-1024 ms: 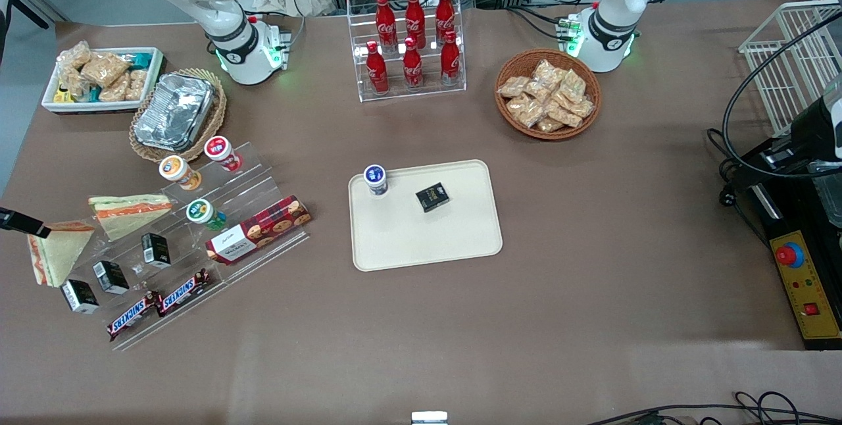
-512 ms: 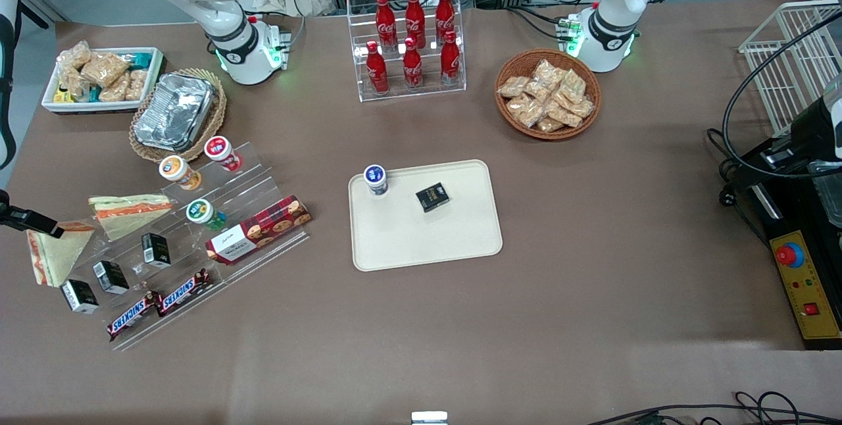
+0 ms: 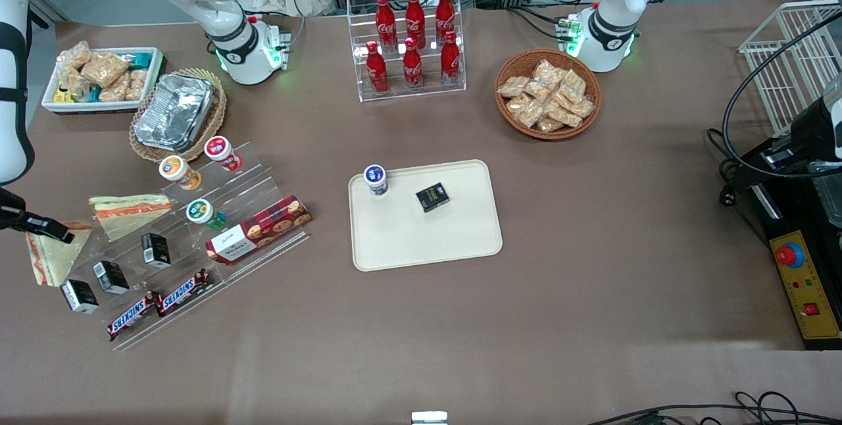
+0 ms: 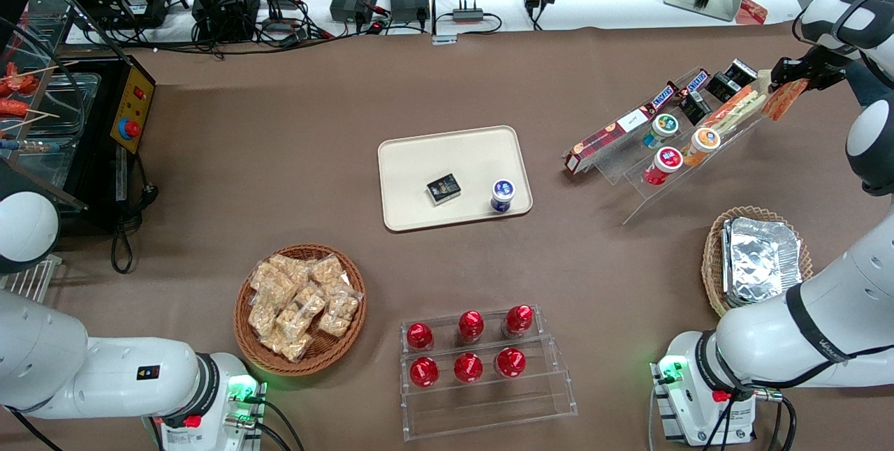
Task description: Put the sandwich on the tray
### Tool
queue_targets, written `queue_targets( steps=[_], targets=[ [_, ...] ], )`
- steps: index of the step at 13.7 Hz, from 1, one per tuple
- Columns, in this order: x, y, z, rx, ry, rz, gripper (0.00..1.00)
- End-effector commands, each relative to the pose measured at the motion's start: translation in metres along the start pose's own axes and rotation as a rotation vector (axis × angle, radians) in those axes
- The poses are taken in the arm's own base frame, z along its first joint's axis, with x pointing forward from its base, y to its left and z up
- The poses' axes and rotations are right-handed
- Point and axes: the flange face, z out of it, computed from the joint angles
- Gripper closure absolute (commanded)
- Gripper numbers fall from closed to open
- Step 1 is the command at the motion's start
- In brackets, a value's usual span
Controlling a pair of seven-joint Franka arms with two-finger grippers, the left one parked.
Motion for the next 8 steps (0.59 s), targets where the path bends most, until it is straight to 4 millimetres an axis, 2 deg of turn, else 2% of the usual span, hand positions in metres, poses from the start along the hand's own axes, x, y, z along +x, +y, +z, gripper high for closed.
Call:
queue_targets(
  steps=[1,2,5,7,8],
  targets=[
    [-0.002,-0.001,-0.004,0.022,0.023,-0.003,0.93],
    [-0.001,-0.002,-0.019,0.025,0.039,-0.024,0.96],
    [-0.004,-0.016,-0.094,0.054,0.044,-0.231,1.0],
    [-0.007,-0.043,-0.133,0.07,0.002,-0.32,1.0],
    [-0.007,-0.072,-0.152,0.082,-0.022,-0.389,1.0]
  ],
)
